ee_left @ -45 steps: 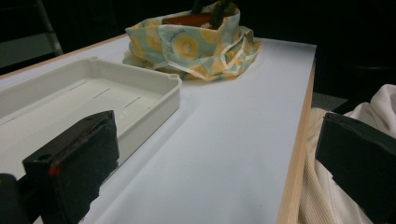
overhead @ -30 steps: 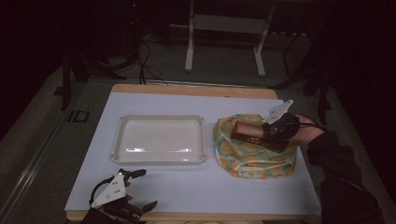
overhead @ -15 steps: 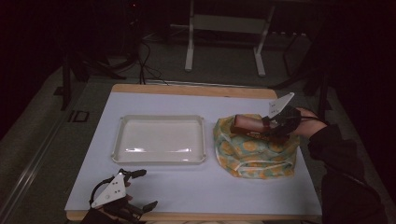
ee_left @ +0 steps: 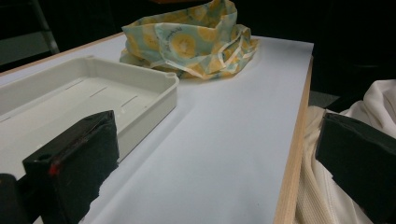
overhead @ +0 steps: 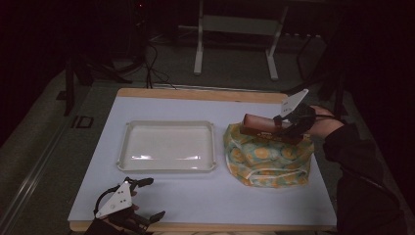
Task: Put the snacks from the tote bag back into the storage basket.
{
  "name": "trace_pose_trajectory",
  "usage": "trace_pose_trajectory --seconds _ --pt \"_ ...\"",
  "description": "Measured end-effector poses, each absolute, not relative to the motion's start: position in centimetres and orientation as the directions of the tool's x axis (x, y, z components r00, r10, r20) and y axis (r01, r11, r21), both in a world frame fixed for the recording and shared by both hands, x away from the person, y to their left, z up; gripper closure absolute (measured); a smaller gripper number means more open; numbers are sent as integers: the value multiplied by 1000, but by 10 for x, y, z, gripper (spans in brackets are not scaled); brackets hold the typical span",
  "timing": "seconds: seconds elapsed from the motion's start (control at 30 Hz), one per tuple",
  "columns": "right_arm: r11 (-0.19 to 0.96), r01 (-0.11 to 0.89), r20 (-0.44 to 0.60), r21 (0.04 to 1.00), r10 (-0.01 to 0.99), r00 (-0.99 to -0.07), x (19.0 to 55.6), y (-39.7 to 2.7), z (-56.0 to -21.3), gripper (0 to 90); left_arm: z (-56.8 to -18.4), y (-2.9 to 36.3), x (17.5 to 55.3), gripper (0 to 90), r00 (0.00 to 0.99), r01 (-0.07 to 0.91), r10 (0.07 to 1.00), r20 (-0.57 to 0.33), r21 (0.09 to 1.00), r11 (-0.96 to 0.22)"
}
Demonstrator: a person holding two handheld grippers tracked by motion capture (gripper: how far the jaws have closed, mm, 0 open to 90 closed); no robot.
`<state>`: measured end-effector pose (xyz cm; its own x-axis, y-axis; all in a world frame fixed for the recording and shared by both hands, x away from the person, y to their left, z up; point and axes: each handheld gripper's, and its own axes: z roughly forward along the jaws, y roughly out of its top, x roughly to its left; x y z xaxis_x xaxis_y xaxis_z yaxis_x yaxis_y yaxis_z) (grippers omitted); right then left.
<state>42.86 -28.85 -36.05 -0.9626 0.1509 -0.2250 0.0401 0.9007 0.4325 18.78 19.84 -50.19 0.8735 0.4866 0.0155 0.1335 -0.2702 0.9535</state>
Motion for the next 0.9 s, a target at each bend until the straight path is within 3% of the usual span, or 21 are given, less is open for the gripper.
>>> trace_pose_trajectory --seconds 0.9 --pt "916 -53 -241 397 48 -969 430 -232 -340 429 -502 198 188 0 880 132 475 11 955 -266"
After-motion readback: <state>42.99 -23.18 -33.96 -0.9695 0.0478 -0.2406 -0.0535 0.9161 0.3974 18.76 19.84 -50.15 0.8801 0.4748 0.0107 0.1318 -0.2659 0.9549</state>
